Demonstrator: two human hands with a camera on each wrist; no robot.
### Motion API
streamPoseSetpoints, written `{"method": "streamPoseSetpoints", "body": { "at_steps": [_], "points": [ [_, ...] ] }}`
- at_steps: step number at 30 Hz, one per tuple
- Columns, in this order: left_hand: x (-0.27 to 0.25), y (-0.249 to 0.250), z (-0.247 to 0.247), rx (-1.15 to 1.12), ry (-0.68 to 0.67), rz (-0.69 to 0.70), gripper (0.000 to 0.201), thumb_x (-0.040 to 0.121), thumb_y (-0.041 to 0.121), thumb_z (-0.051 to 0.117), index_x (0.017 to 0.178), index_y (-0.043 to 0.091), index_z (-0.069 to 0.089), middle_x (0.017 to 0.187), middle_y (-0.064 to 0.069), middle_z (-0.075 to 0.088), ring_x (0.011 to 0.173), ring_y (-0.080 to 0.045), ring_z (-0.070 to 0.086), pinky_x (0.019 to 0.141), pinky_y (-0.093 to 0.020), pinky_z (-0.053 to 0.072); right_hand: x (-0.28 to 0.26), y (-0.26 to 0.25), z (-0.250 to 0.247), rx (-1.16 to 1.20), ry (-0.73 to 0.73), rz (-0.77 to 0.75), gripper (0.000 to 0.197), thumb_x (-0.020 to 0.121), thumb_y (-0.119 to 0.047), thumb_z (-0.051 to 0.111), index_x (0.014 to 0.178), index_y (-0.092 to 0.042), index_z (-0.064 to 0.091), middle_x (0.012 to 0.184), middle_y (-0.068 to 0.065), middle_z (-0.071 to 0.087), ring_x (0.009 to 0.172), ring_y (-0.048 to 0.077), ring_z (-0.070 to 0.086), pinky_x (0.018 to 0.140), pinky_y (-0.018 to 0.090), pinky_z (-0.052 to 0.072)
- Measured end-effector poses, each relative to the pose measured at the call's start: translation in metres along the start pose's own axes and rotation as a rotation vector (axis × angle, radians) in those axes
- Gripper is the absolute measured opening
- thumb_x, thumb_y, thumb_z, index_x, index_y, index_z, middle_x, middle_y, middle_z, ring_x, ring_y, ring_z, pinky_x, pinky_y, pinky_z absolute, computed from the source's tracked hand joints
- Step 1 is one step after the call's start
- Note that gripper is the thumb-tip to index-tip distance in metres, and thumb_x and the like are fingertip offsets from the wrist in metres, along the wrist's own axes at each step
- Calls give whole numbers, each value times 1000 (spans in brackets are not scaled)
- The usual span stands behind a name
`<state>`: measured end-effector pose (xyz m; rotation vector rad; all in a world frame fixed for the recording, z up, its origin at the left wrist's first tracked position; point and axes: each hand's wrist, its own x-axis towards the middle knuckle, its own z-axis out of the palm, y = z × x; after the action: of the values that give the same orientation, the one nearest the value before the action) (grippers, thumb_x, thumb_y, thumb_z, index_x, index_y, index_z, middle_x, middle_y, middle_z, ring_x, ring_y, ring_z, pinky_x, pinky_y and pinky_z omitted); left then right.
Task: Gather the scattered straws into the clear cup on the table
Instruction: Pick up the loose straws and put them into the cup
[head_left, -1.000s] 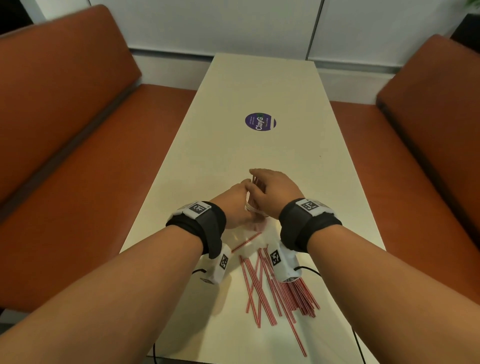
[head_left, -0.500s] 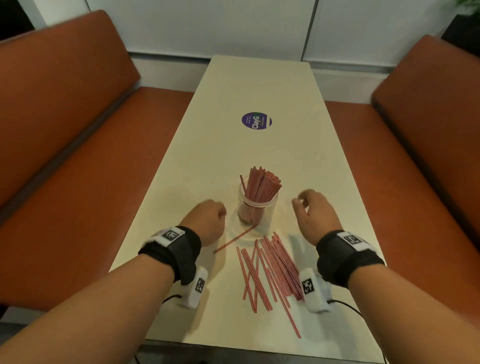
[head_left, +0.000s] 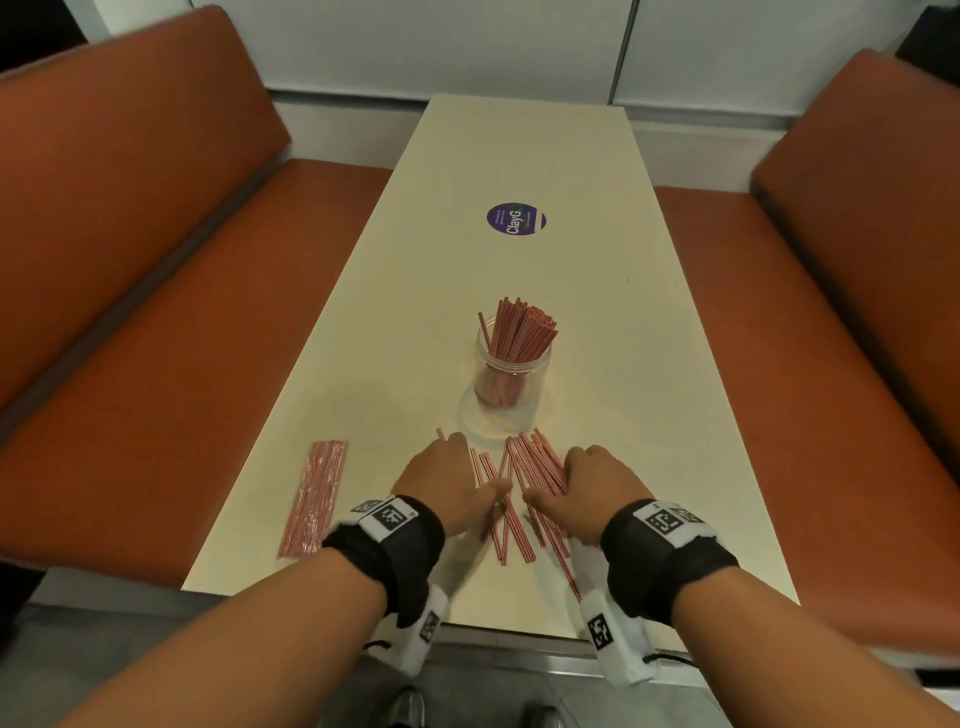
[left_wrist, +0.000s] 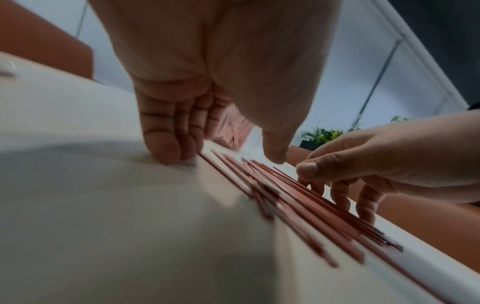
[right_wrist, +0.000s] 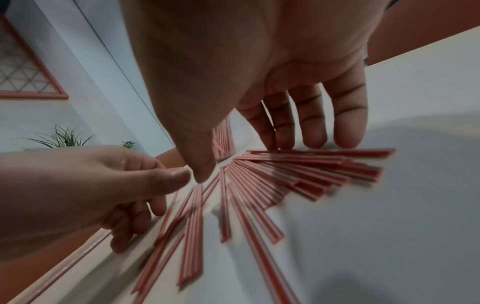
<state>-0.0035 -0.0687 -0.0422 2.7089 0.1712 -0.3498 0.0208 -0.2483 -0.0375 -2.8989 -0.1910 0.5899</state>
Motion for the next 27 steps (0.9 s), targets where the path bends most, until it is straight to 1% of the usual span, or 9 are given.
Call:
{"method": "streamPoseSetpoints", "body": {
  "at_steps": [3, 6, 9, 12, 14, 18, 20, 23, 27],
  "points": [
    [1, 17, 11, -59, -21, -82, 76, 63, 61, 75, 117, 14, 49, 111, -4, 59, 98, -23, 62, 78, -32, 52, -4, 1, 3, 10, -27, 24, 73, 69, -67, 64, 119, -17, 49, 114, 6, 53, 99, 22, 58, 82, 34, 53],
    [2, 27, 12, -47, -38, -26, 70, 67, 45, 78, 120, 13, 46, 114, -7, 57, 101, -26, 60, 81, -32, 51, -5, 3, 4, 42, -41, 35, 66, 69, -55, 73, 117, -16, 49, 112, 6, 54, 97, 23, 59, 82, 34, 53],
    [2, 22, 7, -51, -11, -29, 58, 79, 30, 71, 125, 11, 42, 117, -11, 58, 104, -29, 59, 81, -33, 48, -3, 5, 4, 43, -16, 27, 46, 81, -40, 65, 114, -13, 52, 112, 9, 58, 97, 26, 60, 82, 34, 52],
    [-3, 15, 3, 6, -32, -78, 50, 80, 39, 68, 117, 11, 48, 112, -10, 54, 99, -29, 59, 78, -34, 49, -3, 5, 4, 58, 0, 49, 45, 80, -43, 65, 111, -13, 52, 109, 8, 57, 94, 26, 61, 77, 33, 52],
    [-4, 16, -1, 88, -54, -98, 43, 83, 42, 65, 108, 8, 55, 107, -10, 55, 95, -28, 60, 73, -31, 46, -3, 3, 5, 56, -2, 64, 47, 80, -45, 65, 112, -13, 52, 108, 8, 57, 94, 26, 61, 73, 32, 49],
    [2, 14, -7, 159, -48, -73, 19, 93, 14, 51, 102, 3, 63, 105, -14, 65, 94, -31, 65, 68, -29, 43, 3, -2, 3, 20, -16, 78, 28, 90, -25, 55, 113, -9, 54, 111, 11, 62, 97, 28, 62, 69, 30, 44],
    [3, 11, -10, 210, -85, -81, 21, 92, 6, 45, 105, 3, 62, 109, -14, 64, 98, -30, 64, 70, -28, 42, 5, -4, 1, 14, -25, 98, 26, 90, -19, 51, 114, -8, 55, 112, 12, 63, 98, 28, 63, 69, 29, 44],
    [5, 8, -14, 241, -139, -93, 24, 92, 3, 46, 112, 2, 59, 117, -14, 61, 105, -29, 62, 75, -28, 45, 6, -7, 0, 13, -42, 124, 27, 91, -19, 50, 116, -8, 54, 114, 12, 63, 100, 28, 63, 70, 29, 45],
    [7, 7, -13, 216, -152, -91, 24, 92, 2, 46, 113, 1, 56, 118, -15, 59, 105, -31, 61, 73, -29, 42, 10, -10, -3, 30, -64, 169, 29, 94, -18, 49, 120, -6, 52, 120, 14, 60, 106, 29, 62, 80, 31, 47]
  ]
}}
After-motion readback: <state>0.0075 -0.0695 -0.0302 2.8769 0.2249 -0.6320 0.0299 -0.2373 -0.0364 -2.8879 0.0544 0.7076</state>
